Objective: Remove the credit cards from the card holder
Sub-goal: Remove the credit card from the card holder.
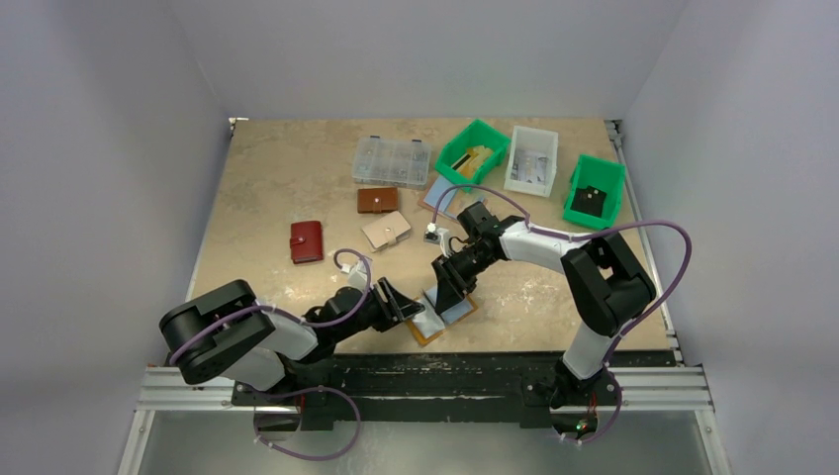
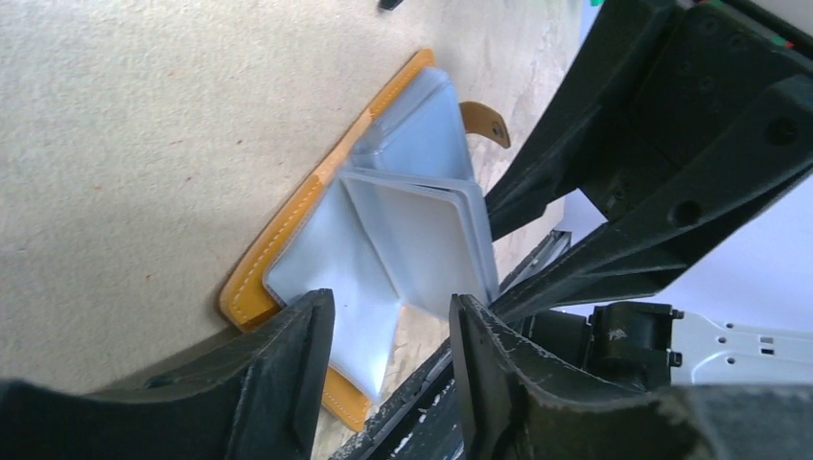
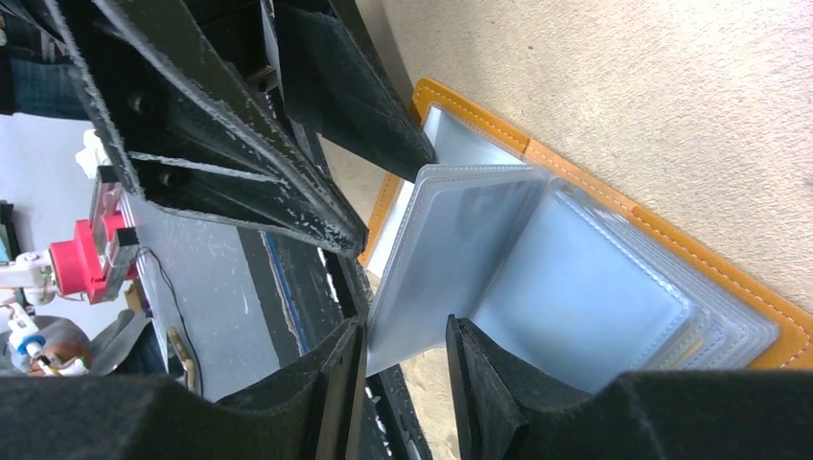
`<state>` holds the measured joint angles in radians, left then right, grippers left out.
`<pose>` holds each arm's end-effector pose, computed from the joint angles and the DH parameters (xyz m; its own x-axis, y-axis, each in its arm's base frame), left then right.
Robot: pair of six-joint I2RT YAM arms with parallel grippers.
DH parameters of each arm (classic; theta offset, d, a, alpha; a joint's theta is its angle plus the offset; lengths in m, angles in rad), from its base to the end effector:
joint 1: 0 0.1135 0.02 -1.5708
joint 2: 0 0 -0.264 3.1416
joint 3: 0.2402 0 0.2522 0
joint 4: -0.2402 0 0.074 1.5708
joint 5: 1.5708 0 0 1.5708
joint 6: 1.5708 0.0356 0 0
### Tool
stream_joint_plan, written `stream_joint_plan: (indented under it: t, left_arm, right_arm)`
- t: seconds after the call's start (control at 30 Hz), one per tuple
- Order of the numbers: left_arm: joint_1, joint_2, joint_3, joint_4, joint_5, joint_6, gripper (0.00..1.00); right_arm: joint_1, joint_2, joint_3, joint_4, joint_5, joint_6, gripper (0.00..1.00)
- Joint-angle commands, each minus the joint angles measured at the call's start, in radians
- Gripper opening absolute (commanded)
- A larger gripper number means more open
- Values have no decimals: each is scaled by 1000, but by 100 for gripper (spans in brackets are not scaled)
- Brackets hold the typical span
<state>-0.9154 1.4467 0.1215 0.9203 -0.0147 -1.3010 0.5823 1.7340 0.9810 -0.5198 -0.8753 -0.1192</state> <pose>0.1259 -0.1629 0.1093 -0.8201 -0.5144 -0.2506 -0.0223 0.4663 -0.8843 0.2448 0.1939 0.1577 -0.7284 -0.5709 -0.3788 -0.6318 0.3458 0.6938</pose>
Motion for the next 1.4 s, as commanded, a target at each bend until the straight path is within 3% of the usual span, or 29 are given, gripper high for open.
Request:
stream_joint_plan:
  t: [0.0,0.7,1.03,1.37]
  left_arm:
    - [6,-28,4,80,8,13,53]
    - [13,94,66,128,47,-69,53]
    - [20,97,8,285,50,-82,55]
    - [22,186,37,284,82,-120,54]
  right_arm:
    - [-3,-16,31,-2,43,-34,43]
    - [-4,-10,33,-3,41,-34,42]
    - [-4,-8,34,-3,41,-34,42]
    - [-3,-11,33,-3,41,-34,42]
